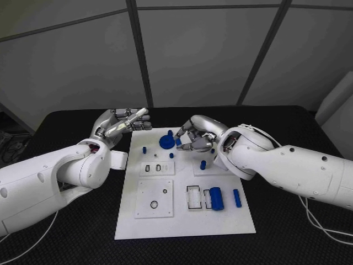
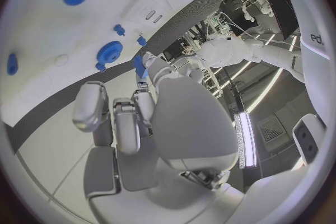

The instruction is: Assemble the parts on the task board

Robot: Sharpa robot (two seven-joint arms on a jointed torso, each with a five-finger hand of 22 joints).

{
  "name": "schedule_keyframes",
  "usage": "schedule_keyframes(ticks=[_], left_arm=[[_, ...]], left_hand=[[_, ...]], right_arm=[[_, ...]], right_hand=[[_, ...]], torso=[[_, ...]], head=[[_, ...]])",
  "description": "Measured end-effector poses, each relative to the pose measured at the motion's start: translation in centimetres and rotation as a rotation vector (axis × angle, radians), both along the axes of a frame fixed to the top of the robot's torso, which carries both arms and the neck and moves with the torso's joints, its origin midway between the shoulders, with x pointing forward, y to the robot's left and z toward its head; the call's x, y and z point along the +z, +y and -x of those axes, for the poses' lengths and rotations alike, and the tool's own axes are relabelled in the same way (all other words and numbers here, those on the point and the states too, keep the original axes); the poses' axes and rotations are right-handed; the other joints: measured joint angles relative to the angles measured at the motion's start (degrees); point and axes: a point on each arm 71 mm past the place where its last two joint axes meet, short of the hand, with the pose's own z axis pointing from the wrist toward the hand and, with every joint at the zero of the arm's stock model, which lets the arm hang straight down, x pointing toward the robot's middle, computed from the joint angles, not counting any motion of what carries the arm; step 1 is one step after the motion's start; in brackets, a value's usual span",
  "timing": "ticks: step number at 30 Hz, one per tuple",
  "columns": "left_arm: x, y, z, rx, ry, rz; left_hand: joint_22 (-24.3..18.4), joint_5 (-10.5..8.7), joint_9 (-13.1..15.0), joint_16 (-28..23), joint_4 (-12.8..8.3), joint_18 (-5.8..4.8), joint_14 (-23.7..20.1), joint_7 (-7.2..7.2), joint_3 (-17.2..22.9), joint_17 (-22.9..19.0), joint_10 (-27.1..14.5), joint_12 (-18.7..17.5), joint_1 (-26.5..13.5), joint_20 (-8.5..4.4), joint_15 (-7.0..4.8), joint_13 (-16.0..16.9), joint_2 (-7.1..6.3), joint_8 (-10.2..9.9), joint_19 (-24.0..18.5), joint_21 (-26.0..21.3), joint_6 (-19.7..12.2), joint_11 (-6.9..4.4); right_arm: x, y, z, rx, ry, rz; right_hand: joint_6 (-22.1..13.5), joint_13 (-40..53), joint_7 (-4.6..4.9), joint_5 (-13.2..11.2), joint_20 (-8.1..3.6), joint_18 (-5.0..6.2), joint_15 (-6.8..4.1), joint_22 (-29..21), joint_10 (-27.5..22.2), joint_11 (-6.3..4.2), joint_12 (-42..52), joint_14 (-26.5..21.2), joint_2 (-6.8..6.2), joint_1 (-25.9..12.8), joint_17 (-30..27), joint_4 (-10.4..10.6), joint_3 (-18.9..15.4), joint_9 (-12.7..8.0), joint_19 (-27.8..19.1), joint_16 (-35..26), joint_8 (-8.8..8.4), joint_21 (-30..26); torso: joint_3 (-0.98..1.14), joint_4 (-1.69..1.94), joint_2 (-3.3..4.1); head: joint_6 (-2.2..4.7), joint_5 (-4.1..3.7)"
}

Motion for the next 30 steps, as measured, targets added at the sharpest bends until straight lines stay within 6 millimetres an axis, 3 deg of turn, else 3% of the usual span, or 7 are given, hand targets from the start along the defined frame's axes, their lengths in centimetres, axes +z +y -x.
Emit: schedule_keyframes(ticks=[8, 13, 30], left_arm=[[0.0, 0.0, 0.0, 0.001, 0.001, -0.001], [0.0, -0.1, -0.1, -0.001, 0.001, 0.0], [0.0, -0.2, -0.1, -0.003, 0.001, 0.002]], left_hand=[[0.0, 0.0, 0.0, 0.0, 0.0, 0.0, 0.0, 0.0, 0.0, 0.0, 0.0, 0.0, 0.0, 0.0, 0.0, 0.0, 0.0, 0.0, 0.0, 0.0, 0.0, 0.0], [-0.1, 0.0, 0.0, -0.2, -0.2, 0.0, 0.0, 0.0, 0.2, 0.0, 0.0, 0.0, 0.0, 0.2, 0.0, 0.0, 0.0, 0.0, -0.2, 0.0, 0.0, 0.0], [-0.1, 0.0, 0.0, -0.2, -0.2, 0.0, 0.0, 0.0, 0.2, 0.0, 0.0, 0.0, -0.2, 0.21, 0.0, 0.0, 0.24, 0.0, -0.2, 0.0, 0.0, 0.0]], right_arm=[[-1.0, 2.7, 0.4, 0.012, 0.029, 0.028], [-1.8, 4.1, 0.8, 0.019, 0.045, 0.055], [-4.1, 5.8, 1.7, 0.031, 0.076, 0.148]], right_hand=[[-0.1, -0.5, -0.12, 0.3, 0.0, 0.0, 0.0, -0.2, -0.4, 0.0, -0.6, 0.0, -0.01, 0.0, 0.0, -0.1, 0.1, 0.0, 0.0, 0.0, 0.0, 0.0], [-0.1, -0.6, -0.08, 0.6, 0.0, 0.0, 0.0, -0.2, -0.4, 0.02, -0.8, 0.0, -0.01, 0.0, 0.0, -0.2, 0.1, 0.0, 0.0, 0.0, 0.0, 0.0], [-0.1, -1.1, -0.09, 1.0, 0.0, 0.0, 0.01, -0.2, -0.9, 0.1, -1.3, 0.0, -0.08, 0.1, 0.0, -0.4, 0.3, 0.0, 0.0, 0.0, 0.0, 0.0]], torso=[[0.05, 0.02, 0.03], [0.08, -0.03, 0.04], [0.12, -0.12, 0.05]], head=[[-0.51, 0.62], [-0.95, 0.52], [-2.07, 1.69]])
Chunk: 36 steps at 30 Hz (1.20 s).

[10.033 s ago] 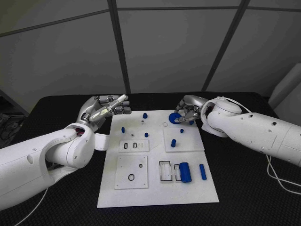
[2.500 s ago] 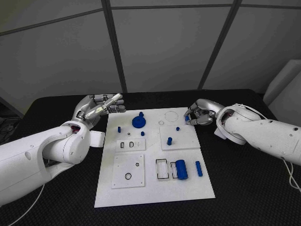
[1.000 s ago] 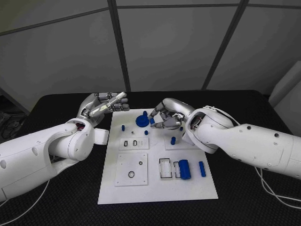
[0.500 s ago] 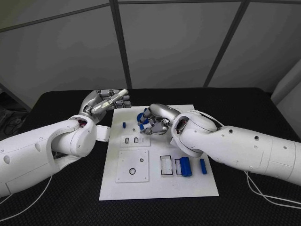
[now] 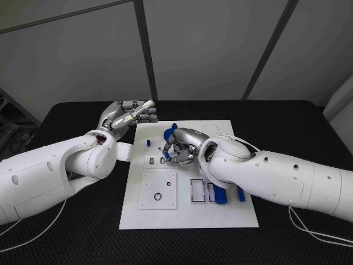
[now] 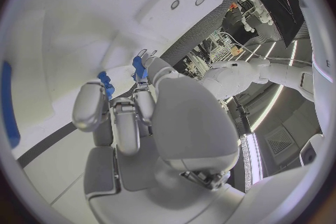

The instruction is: Assemble the parts on the task board

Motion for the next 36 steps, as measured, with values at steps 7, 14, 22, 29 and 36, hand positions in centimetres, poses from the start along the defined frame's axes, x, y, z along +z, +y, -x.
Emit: schedule_keyframes(ticks=[7, 14, 22, 29, 36], left_arm=[[0.0, 0.01, 0.0, 0.0, 0.0, 0.0], [0.0, 0.01, -0.01, 0.0, 0.0, 0.0], [0.0, 0.03, -0.02, 0.001, 0.0, 0.0], [-0.01, 0.05, -0.03, 0.001, 0.001, -0.001], [-0.01, 0.06, -0.03, 0.002, 0.001, -0.001]], left_hand=[[0.0, 0.0, 0.0, 0.0, 0.0, 0.0, 0.0, 0.0, 0.0, 0.0, 0.0, 0.0, 0.0, 0.0, 0.0, 0.0, 0.0, 0.0, 0.0, 0.0, 0.0, 0.0], [0.0, 0.0, 0.0, 0.0, 0.0, 0.0, 0.0, 0.0, 0.0, 0.0, 0.0, 0.0, 0.0, 0.0, 0.0, 0.0, -0.01, 0.0, 0.0, 0.0, 0.0, 0.0], [0.0, 0.0, 0.0, 0.0, 0.0, 0.0, 0.0, 0.0, 0.0, 0.0, 0.0, 0.0, 0.0, 0.0, 0.0, 0.0, -0.01, 0.0, 0.0, 0.0, 0.0, 0.0], [0.0, 0.0, 0.0, 0.0, 0.0, 0.0, 0.0, 0.0, 0.0, 0.0, 0.0, 0.0, 0.0, 0.0, 0.0, 0.0, -0.01, 0.0, 0.0, 0.0, 0.0, 0.0], [0.0, 0.0, 0.0, 0.0, 0.0, 0.0, 0.0, 0.0, 0.0, 0.0, 0.0, 0.0, 0.0, 0.0, 0.0, 0.0, -0.01, 0.0, 0.0, 0.0, 0.0, 0.0]], right_arm=[[-0.39, 0.27, 0.12, 0.004, 0.005, 0.015], [-0.52, 0.36, 0.06, 0.005, 0.007, 0.025], [-0.54, 0.38, -0.04, 0.006, 0.007, 0.036], [-0.54, 0.42, -0.07, 0.007, 0.009, 0.044], [-0.51, 0.43, -0.09, 0.009, 0.009, 0.052]], right_hand=[[0.0, -0.1, -0.01, 0.0, 0.0, 0.01, 0.0, 0.0, 0.0, 0.0, 0.0, 0.0, 0.15, -0.2, 0.0, 0.0, 0.0, 0.0, 0.0, 0.0, 0.0, 0.0], [-0.1, -0.1, -0.06, 0.0, 0.0, 0.0, 0.0, 0.0, 0.0, 0.01, -0.2, 0.0, -0.04, -0.8, 0.0, 0.0, 0.0, 0.0, 0.0, 0.0, 0.0, 0.0], [-0.1, -0.4, -0.09, -0.1, 0.0, 0.0, 0.0, -0.2, -0.2, 0.21, -0.4, 0.0, -0.55, -1.9, 0.0, 0.2, 0.2, 0.0, 0.0, 0.0, 0.0, 0.0], [-0.4, -0.9, 0.06, -0.1, 0.0, 0.0, 0.0, -0.4, -0.7, 0.5, -0.8, 0.0, -0.76, -2.3, 0.0, 0.2, 0.2, 0.0, 0.0, 0.0, 0.01, 0.0], [-0.8, -1.2, 0.25, -0.1, 0.0, 0.01, 0.0, -0.6, -1.0, 0.61, -1.3, 0.0, -1.22, -2.8, 0.0, 0.2, 0.2, 0.1, 0.0, 0.0, 0.5, 0.0]], torso=[[0.0, 0.0, -0.02], [-0.01, -0.01, -0.05], [-0.01, -0.02, -0.05], [0.0, -0.03, -0.05], [0.02, -0.03, -0.05]], head=[[-0.15, 0.27], [-0.31, 0.39], [-0.48, 0.53], [-0.52, 0.55], [-0.59, 0.55]])
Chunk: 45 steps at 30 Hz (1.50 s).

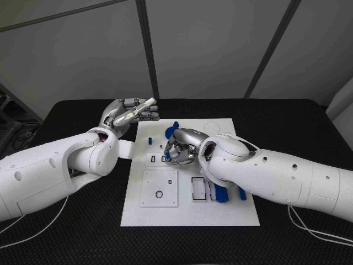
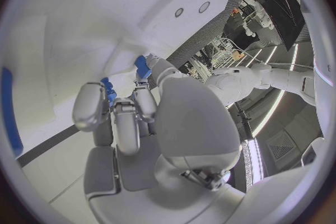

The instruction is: Assemble the parts on the task board

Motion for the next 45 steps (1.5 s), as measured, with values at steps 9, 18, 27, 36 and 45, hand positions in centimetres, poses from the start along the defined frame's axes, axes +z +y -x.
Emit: schedule_keyframes(ticks=[9, 18, 27, 36, 45], left_arm=[[0.0, 0.0, 0.0, 0.0, 0.0, 0.0], [0.0, 0.01, 0.0, 0.0, 0.0, 0.0], [-0.01, 0.02, -0.01, 0.001, 0.0, 0.0], [-0.02, 0.04, -0.03, 0.001, 0.001, -0.001], [-0.04, 0.05, -0.05, 0.002, 0.001, -0.001]], left_hand=[[0.0, 0.0, 0.0, 0.0, 0.0, 0.01, 0.0, 0.0, 0.0, 0.0, 0.0, 0.0, 0.0, 0.0, 0.0, 0.0, 0.0, 0.0, 0.0, 0.0, 0.0, 0.0], [0.0, 0.0, 0.0, 0.0, 0.0, 0.0, 0.0, 0.0, 0.0, 0.0, 0.0, 0.0, 0.0, 0.0, 0.0, 0.0, 0.0, 0.0, 0.0, 0.0, 0.0, 0.0], [0.0, 0.0, 0.0, 0.0, 0.0, 0.0, 0.0, 0.0, 0.0, 0.0, 0.0, 0.0, 0.0, 0.0, 0.0, 0.0, 0.0, 0.0, 0.0, 0.0, 0.0, 0.0], [0.0, 0.0, 0.0, -0.2, 0.0, 0.0, 0.0, 0.0, 0.0, 0.0, 0.0, 0.0, 0.0, 0.0, 0.0, 0.0, 0.0, 0.0, 0.0, 0.0, 0.0, 0.0], [0.0, 0.0, 0.0, -0.2, 0.0, 0.0, 0.0, 0.0, 0.0, 0.0, 0.0, 0.0, 0.0, 0.0, 0.0, 0.0, 0.0, 0.0, 0.0, 0.0, 0.0, 0.0]], right_arm=[[0.02, 0.0, -0.01, 0.002, -0.002, 0.01], [0.03, 0.02, -0.01, 0.005, -0.006, 0.02], [-0.11, -0.02, -0.03, 0.004, -0.008, 0.032], [-0.21, -0.06, -0.05, 0.004, -0.007, 0.043], [-0.2, -0.06, -0.06, 0.004, -0.01, 0.047]], right_hand=[[-0.3, -0.2, 0.11, 0.3, 0.22, 0.0, 0.0, -0.2, -0.2, 0.21, -0.2, 0.0, -0.14, -0.1, 0.0, 0.1, -0.1, 0.4, -0.2, 0.0, 0.34, -0.2], [-0.8, -0.6, 0.34, 0.3, 0.22, 0.0, 0.0, -0.5, -0.6, 0.21, -0.7, 0.0, -0.74, -0.7, 0.0, 0.1, -0.1, 0.9, -0.2, 0.0, 0.36, -0.4], [-2.3, -1.6, 1.01, 0.5, 0.49, 0.0, 0.43, -0.8, -1.5, 0.72, -1.7, 0.0, -1.54, -1.7, 0.0, 0.1, 0.0, 0.6, -0.5, 0.0, -0.27, -0.7], [-3.1, -2.5, 1.23, 0.5, 0.63, 0.0, 0.83, -0.9, -2.3, 1.03, -2.4, 0.0, -1.88, -2.0, 0.0, 0.1, 0.0, 0.2, -0.6, 0.0, -0.56, -0.9], [-3.5, -2.7, 1.24, 0.5, 0.83, 0.0, 0.83, -1.2, -2.7, 1.03, -2.7, 0.0, -2.12, -2.2, 0.0, 0.1, 0.0, 0.2, -0.8, 0.0, -0.77, -0.9]], torso=[[0.0, 0.0, 0.0], [-0.01, 0.0, -0.02], [-0.01, 0.0, -0.02], [-0.01, 0.0, -0.02], [0.01, 0.0, -0.01]], head=[[-0.15, 0.03], [-0.24, 0.0], [-0.29, -0.03], [-0.38, -0.03], [-0.42, -0.03]])
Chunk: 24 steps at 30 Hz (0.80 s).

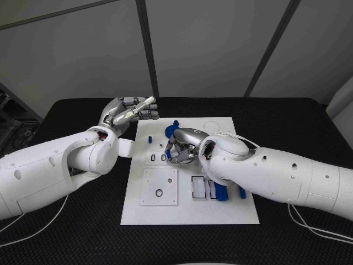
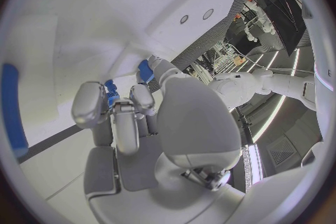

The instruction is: Assemble the parts on the task board

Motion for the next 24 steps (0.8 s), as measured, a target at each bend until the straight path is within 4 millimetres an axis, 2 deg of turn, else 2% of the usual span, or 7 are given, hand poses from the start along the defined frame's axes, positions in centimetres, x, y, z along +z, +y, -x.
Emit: schedule_keyframes(ticks=[5, 10, 12, 13, 16, 24], left_arm=[[-0.01, 0.01, -0.01, 0.0, 0.0, 0.0], [-0.01, 0.02, -0.02, 0.001, 0.0, 0.0], [-0.02, 0.02, -0.02, 0.001, 0.0, 0.0], [-0.02, 0.02, -0.03, 0.001, 0.001, 0.0], [-0.02, 0.02, -0.03, 0.001, 0.001, -0.001], [-0.03, 0.05, -0.05, 0.002, 0.001, -0.001]], left_hand=[[0.0, 0.0, 0.0, 0.0, 0.0, -0.01, 0.0, 0.0, 0.0, 0.0, 0.0, 0.0, 0.0, 0.0, 0.0, 0.0, 0.0, 0.0, 0.0, 0.0, 0.0, 0.0], [0.0, 0.0, 0.0, 0.0, 0.0, 0.0, 0.0, 0.0, 0.0, 0.0, 0.0, 0.0, 0.0, 0.0, 0.0, 0.0, 0.0, 0.0, 0.0, 0.0, 0.0, 0.0], [0.0, 0.0, 0.0, 0.0, 0.0, 0.0, 0.0, 0.0, 0.0, 0.0, 0.0, 0.0, 0.0, 0.0, 0.0, 0.0, 0.0, 0.0, 0.0, 0.0, 0.0, 0.0], [0.0, 0.0, 0.0, 0.0, 0.0, 0.0, 0.0, 0.0, 0.0, 0.0, 0.0, 0.0, 0.0, 0.0, 0.0, 0.0, 0.0, 0.0, 0.0, 0.0, 0.0, 0.0], [0.0, 0.0, 0.0, 0.0, 0.0, 0.0, 0.0, 0.0, 0.0, 0.0, 0.0, 0.0, 0.0, 0.0, 0.0, 0.0, 0.0, 0.0, 0.0, 0.0, 0.0, 0.0], [0.0, 0.0, 0.0, 0.0, -0.2, 0.0, 0.0, 0.0, -0.2, 0.1, 0.0, -0.2, 0.0, 0.0, 0.0, 0.0, 0.0, 0.0, 0.0, 0.0, 0.0, 0.0]], right_arm=[[0.0, -0.01, -0.01, -0.001, -0.001, 0.001], [0.0, -0.01, -0.01, -0.001, -0.001, 0.002], [0.0, 0.0, 0.0, 0.0, -0.001, 0.002], [0.0, 0.0, 0.0, 0.0, -0.001, 0.002], [-0.01, 0.0, 0.01, 0.0, -0.002, 0.002], [-0.02, 0.0, 0.04, -0.001, -0.006, 0.0]], right_hand=[[-0.7, -0.3, 0.33, -0.4, 0.21, 0.0, 0.12, -0.2, -0.2, 0.21, -0.2, -0.1, -0.54, -0.5, 0.0, 0.0, 0.0, 0.0, -0.2, 0.0, -0.15, -0.3], [-1.7, -0.7, 0.61, -3.9, 0.42, 0.0, 0.42, -0.6, -0.6, 0.63, -0.5, 0.0, -1.66, -1.7, 0.0, 0.7, -0.7, -0.4, -0.4, 0.0, -0.31, -0.6], [-2.3, -0.9, 0.62, -4.5, 0.54, 0.0, 0.62, -0.7, -0.8, 0.81, -0.7, -0.2, -1.9, -1.9, 0.0, 0.9, -0.9, -0.4, -0.5, 0.0, -0.62, -0.6], [-2.5, -1.0, 0.73, -4.4, 0.62, 0.0, 0.7, -0.8, -1.0, 0.6, -0.8, -0.1, -2.04, -2.0, 0.0, 1.1, -1.2, -0.5, -0.6, 0.0, -0.62, -0.7], [-3.2, -1.3, 0.83, -3.7, 0.62, 0.0, 0.82, -0.9, -1.2, 0.81, -0.8, 0.0, -2.18, -2.2, 0.0, 1.2, -1.9, -0.6, -0.6, 0.0, -0.66, -0.9], [-3.9, -1.7, 1.02, -3.7, 0.82, 0.0, 0.82, -1.1, -1.7, 0.83, -1.2, 0.0, -2.41, -2.4, 0.0, 1.5, -2.7, -0.8, -0.8, 0.0, -0.85, -1.0]], torso=[[0.0, 0.0, 0.01], [0.0, 0.0, 0.01], [-0.01, 0.0, 0.01], [-0.01, 0.0, 0.01], [-0.01, 0.0, 0.01], [-0.01, 0.0, 0.01]], head=[[-0.05, 0.0], [-0.05, 0.01], [-0.05, 0.01], [-0.05, 0.01], [-0.01, 0.0], [-0.01, -0.08]])
